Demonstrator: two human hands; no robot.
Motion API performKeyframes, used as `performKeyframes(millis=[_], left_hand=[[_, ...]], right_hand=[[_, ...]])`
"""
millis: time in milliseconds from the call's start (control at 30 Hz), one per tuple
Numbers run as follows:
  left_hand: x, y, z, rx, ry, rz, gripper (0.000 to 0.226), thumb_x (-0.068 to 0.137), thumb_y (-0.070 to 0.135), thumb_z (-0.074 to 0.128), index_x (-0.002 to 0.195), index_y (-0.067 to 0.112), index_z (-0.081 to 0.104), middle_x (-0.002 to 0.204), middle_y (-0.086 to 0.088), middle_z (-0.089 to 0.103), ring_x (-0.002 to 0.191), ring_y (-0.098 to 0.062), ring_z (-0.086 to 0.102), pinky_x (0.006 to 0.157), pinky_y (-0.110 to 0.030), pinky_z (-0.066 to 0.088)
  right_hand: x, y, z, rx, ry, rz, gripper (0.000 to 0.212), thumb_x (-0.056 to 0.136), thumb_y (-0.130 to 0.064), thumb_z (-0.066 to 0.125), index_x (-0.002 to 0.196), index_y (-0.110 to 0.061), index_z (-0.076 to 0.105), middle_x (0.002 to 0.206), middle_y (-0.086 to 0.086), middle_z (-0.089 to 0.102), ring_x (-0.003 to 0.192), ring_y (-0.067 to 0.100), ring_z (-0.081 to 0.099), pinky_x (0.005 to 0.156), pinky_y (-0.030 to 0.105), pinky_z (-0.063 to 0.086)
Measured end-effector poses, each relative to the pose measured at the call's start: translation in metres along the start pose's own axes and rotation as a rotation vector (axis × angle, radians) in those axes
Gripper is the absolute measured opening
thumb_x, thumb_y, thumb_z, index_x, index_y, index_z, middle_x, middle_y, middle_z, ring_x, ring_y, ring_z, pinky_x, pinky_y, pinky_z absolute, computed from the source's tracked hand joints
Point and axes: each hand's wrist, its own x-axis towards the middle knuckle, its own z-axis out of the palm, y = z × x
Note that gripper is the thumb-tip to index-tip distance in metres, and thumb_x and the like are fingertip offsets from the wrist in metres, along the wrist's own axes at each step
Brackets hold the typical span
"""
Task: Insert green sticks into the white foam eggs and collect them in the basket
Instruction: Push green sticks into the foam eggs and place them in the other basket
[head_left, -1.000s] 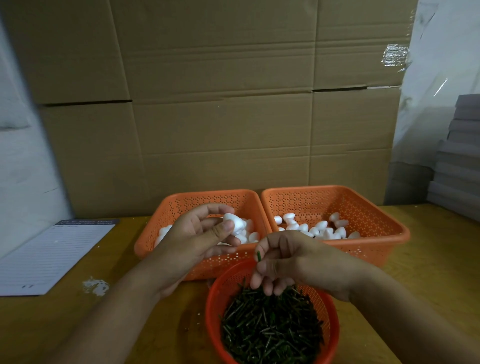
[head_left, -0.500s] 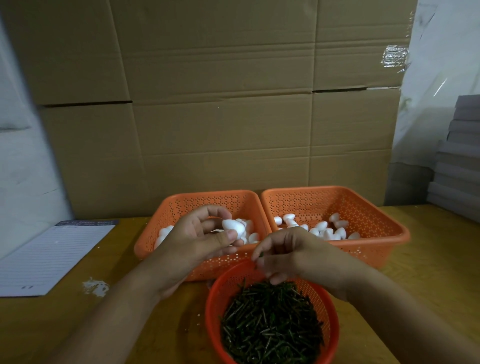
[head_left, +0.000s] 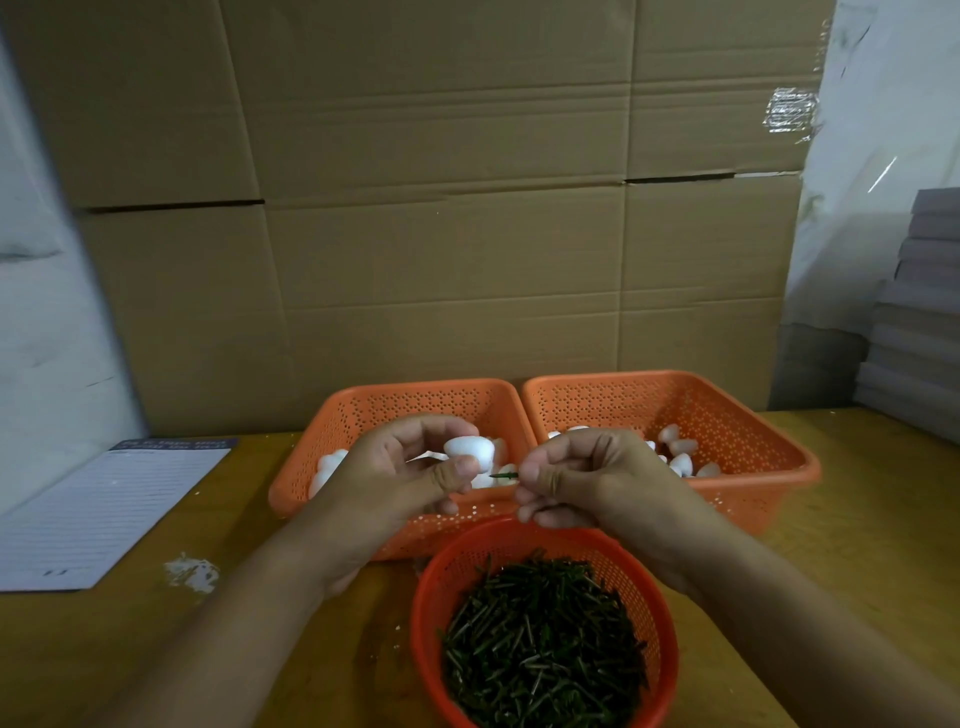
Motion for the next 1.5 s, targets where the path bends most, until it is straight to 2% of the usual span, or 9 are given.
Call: performKeyframes(millis=[67, 167, 300, 533, 800, 933, 1200, 1367, 1500], left_hand=[[0.000, 0.000, 0.000, -0.014, -0.019, -0.006, 0.031, 0.068, 0.036, 0.084, 0.097, 0.029, 0.076, 0.107, 0.004, 0.075, 0.083, -0.010, 0.069, 0.069, -0.024, 0.057], [-0.001, -0.001, 0.000, -0.025, -0.020, -0.020, 0.025, 0.074, 0.025, 0.084, 0.097, 0.027, 0.076, 0.108, 0.002, 0.075, 0.087, -0.014, 0.071, 0.072, -0.025, 0.058], [-0.001, -0.001, -0.001, -0.065, -0.006, -0.034, 0.025, 0.076, 0.016, 0.085, 0.098, 0.021, 0.075, 0.111, 0.000, 0.075, 0.094, -0.020, 0.074, 0.076, -0.026, 0.059], [0.000, -0.002, 0.000, -0.067, 0.006, -0.035, 0.023, 0.075, 0.016, 0.084, 0.096, 0.022, 0.075, 0.110, 0.001, 0.075, 0.094, -0.021, 0.074, 0.077, -0.026, 0.059], [0.001, -0.004, 0.000, -0.048, 0.039, -0.037, 0.023, 0.073, 0.015, 0.080, 0.094, 0.020, 0.075, 0.106, -0.001, 0.076, 0.089, -0.020, 0.074, 0.077, -0.029, 0.061], [0.001, -0.005, 0.001, -0.022, 0.018, -0.035, 0.030, 0.074, 0.015, 0.080, 0.102, 0.012, 0.071, 0.109, -0.001, 0.076, 0.090, -0.019, 0.073, 0.076, -0.028, 0.060], [0.001, -0.004, 0.001, -0.021, 0.017, -0.030, 0.024, 0.076, 0.015, 0.085, 0.097, 0.018, 0.074, 0.107, -0.005, 0.075, 0.089, -0.021, 0.072, 0.078, -0.030, 0.061], [-0.001, -0.003, 0.003, -0.002, 0.025, -0.017, 0.020, 0.073, 0.016, 0.081, 0.092, 0.021, 0.075, 0.105, -0.004, 0.076, 0.087, -0.018, 0.073, 0.074, -0.026, 0.059], [0.000, -0.003, 0.003, 0.032, 0.014, -0.008, 0.021, 0.073, 0.016, 0.080, 0.092, 0.022, 0.074, 0.107, 0.001, 0.076, 0.087, -0.016, 0.073, 0.073, -0.025, 0.059]], right_hand=[[0.000, 0.000, 0.000, 0.025, 0.015, -0.015, 0.018, 0.075, -0.019, 0.074, 0.086, -0.005, 0.075, 0.084, 0.018, 0.075, 0.074, 0.019, 0.074, 0.061, 0.018, 0.056], [0.001, -0.001, -0.001, 0.057, 0.039, -0.003, 0.015, 0.084, -0.007, 0.070, 0.097, 0.001, 0.071, 0.086, 0.019, 0.076, 0.074, 0.018, 0.075, 0.062, 0.018, 0.057], [0.000, -0.002, 0.000, 0.078, 0.066, -0.002, 0.011, 0.088, 0.002, 0.067, 0.098, 0.000, 0.070, 0.088, 0.019, 0.076, 0.079, 0.021, 0.076, 0.063, 0.019, 0.057], [0.000, -0.002, 0.001, 0.036, 0.107, -0.056, 0.007, 0.091, -0.003, 0.067, 0.094, -0.001, 0.072, 0.087, 0.018, 0.076, 0.084, 0.026, 0.076, 0.069, 0.024, 0.060], [-0.001, -0.003, 0.002, 0.002, 0.136, -0.082, 0.006, 0.092, -0.003, 0.065, 0.094, -0.001, 0.070, 0.085, 0.016, 0.077, 0.081, 0.024, 0.076, 0.065, 0.023, 0.059], [-0.002, -0.004, 0.005, 0.004, 0.131, -0.082, 0.006, 0.092, 0.000, 0.065, 0.096, 0.001, 0.070, 0.085, 0.018, 0.076, 0.079, 0.023, 0.076, 0.063, 0.022, 0.058], [-0.002, -0.002, 0.010, 0.003, 0.138, -0.070, 0.010, 0.090, -0.001, 0.068, 0.099, 0.004, 0.069, 0.087, 0.018, 0.076, 0.081, 0.024, 0.076, 0.066, 0.023, 0.060], [-0.003, 0.000, 0.009, -0.061, 0.157, -0.087, 0.008, 0.092, -0.001, 0.066, 0.093, 0.004, 0.071, 0.081, 0.017, 0.076, 0.072, 0.019, 0.075, 0.060, 0.020, 0.057], [-0.002, 0.000, 0.009, -0.194, 0.165, -0.117, 0.012, 0.094, -0.006, 0.064, 0.090, 0.002, 0.072, 0.078, 0.013, 0.076, 0.069, 0.016, 0.072, 0.056, 0.024, 0.056]])
